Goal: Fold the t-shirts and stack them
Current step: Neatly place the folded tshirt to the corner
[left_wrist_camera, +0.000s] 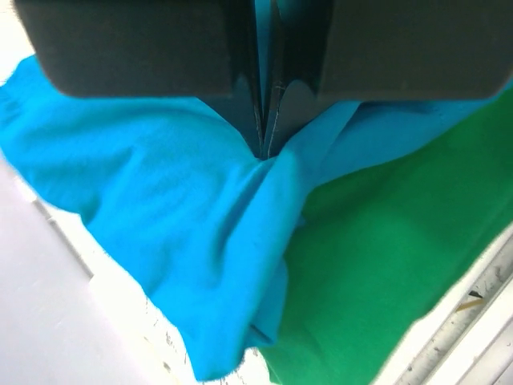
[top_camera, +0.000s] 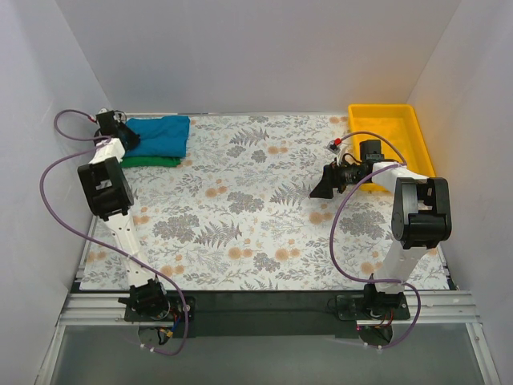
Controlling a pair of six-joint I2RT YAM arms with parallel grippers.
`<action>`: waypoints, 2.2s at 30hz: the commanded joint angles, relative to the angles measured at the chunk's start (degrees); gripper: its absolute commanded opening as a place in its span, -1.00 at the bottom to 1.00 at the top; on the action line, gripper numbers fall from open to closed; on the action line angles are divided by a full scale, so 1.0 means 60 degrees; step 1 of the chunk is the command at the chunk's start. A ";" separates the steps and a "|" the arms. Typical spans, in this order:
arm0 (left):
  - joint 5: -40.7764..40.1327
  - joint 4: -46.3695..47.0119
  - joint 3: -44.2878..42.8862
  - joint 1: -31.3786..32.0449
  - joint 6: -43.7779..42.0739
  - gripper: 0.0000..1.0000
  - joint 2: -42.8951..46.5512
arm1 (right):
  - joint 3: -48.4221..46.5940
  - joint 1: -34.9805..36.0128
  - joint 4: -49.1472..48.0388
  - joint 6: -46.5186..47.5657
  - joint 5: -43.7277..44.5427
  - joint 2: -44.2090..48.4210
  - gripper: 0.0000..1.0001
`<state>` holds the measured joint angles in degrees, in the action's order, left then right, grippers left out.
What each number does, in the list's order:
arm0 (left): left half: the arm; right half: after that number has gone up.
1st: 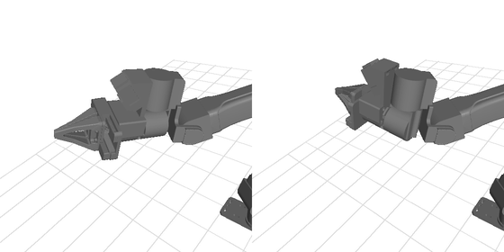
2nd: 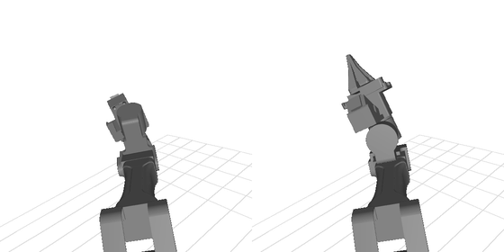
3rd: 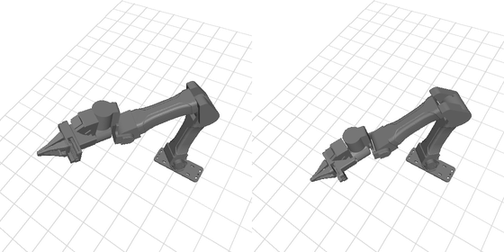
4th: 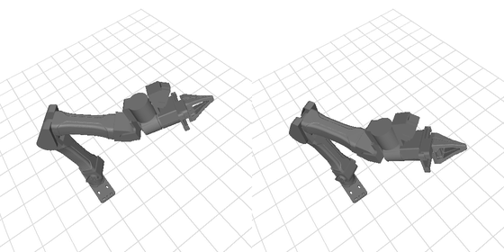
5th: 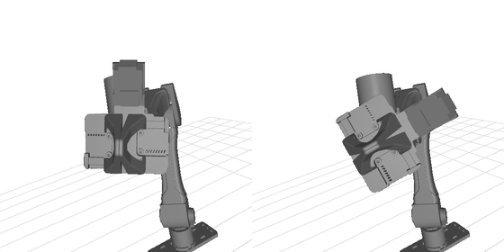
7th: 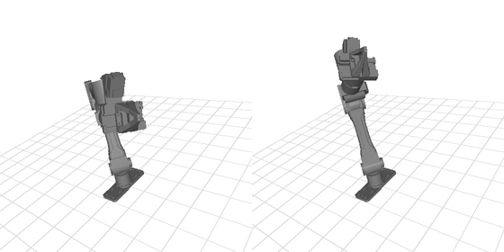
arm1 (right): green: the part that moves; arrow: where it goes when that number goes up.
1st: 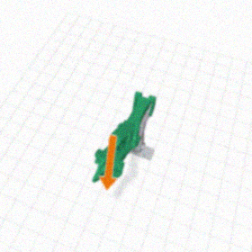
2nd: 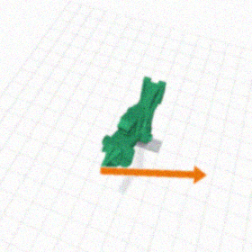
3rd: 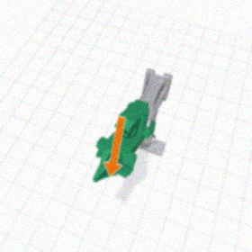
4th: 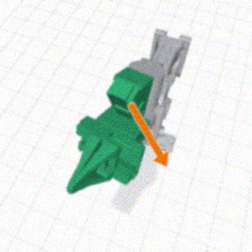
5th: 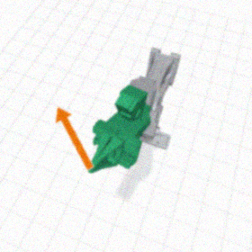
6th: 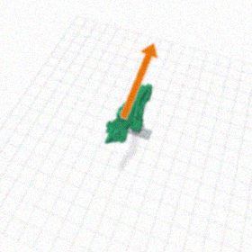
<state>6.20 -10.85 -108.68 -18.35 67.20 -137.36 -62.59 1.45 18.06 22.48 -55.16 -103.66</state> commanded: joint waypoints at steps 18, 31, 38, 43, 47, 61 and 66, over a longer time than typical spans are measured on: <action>0.0081 0.0988 -0.0050 -0.1117 0.2644 -0.70 0.0363 | -0.0365 -0.0066 0.0139 0.0150 -0.0050 -0.0156 0.86; -0.0389 0.3168 0.1209 -0.0458 -0.0533 -0.62 0.1990 | -0.0365 -0.0066 0.0168 0.0164 -0.0094 -0.0082 0.86; -0.0842 0.3654 0.1663 0.0025 -0.2058 -0.87 0.2166 | -0.0394 -0.0066 0.0212 0.0208 -0.0124 -0.0068 0.86; -0.0900 0.3669 0.1883 0.0128 -0.2556 -0.99 0.2093 | -0.0394 -0.0066 0.0227 0.0223 -0.0138 -0.0082 0.86; -0.1544 0.3538 0.1942 0.0187 -0.2850 -0.97 0.1903 | -0.0394 -0.0066 0.0227 0.0238 -0.0139 -0.0097 0.86; 0.1031 0.3816 0.3845 0.1005 -0.2470 -0.65 0.3864 | -0.0423 -0.0066 0.0329 0.0355 -0.0124 -0.0024 0.86; 0.1003 0.3407 0.3979 0.1490 -0.2572 -0.60 0.3719 | -0.0409 -0.0066 0.0358 0.0413 -0.0109 0.0122 0.86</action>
<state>9.98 10.57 -85.49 -11.07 52.27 -117.67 -63.02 1.45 19.57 24.03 -54.59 -104.44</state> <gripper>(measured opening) 0.197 0.928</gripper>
